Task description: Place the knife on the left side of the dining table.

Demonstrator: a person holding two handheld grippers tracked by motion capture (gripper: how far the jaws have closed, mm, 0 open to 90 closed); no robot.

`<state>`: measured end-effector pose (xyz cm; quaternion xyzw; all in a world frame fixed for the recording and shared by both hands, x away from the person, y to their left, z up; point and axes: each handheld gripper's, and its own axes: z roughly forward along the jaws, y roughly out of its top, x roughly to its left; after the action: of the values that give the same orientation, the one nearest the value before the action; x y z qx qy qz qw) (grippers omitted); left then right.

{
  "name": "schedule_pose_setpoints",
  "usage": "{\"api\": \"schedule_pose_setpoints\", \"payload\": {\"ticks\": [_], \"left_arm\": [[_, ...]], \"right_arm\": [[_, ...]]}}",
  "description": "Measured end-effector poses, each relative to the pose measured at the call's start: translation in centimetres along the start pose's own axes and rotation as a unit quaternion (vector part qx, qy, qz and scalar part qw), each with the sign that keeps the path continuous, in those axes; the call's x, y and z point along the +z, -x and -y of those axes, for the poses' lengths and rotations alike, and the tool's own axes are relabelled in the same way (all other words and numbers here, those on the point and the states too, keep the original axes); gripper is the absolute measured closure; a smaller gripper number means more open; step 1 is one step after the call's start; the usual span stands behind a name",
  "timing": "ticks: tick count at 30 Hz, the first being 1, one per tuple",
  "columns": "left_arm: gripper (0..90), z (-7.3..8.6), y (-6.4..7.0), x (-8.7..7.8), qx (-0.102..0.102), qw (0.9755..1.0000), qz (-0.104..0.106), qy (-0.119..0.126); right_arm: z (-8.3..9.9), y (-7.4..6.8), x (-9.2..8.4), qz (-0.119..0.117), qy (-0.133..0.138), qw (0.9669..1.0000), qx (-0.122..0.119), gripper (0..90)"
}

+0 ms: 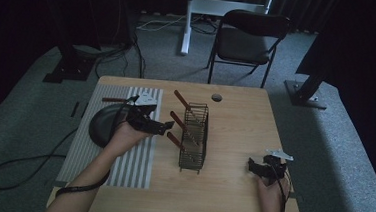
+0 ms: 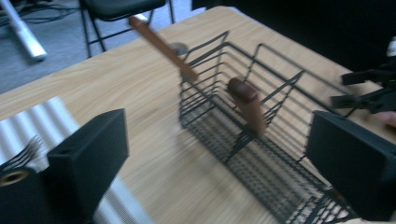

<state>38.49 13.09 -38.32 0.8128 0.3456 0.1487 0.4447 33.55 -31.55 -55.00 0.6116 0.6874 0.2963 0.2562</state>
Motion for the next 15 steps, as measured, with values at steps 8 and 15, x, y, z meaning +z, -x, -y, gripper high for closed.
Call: {"api": "schedule_pose_setpoints", "payload": {"ticks": [8,15], "left_arm": [[23.1,0.0,-0.6,1.5,-0.01,0.9996,0.026,0.005],[43.9,0.6,-1.2,1.8,0.003,0.9974,0.064,0.032]], "right_arm": [[0.0,0.0,0.0,0.0,0.0,1.0,0.0,11.6],[0.0,0.0,0.0,0.0,-0.001,1.0,0.0,11.6]]}}
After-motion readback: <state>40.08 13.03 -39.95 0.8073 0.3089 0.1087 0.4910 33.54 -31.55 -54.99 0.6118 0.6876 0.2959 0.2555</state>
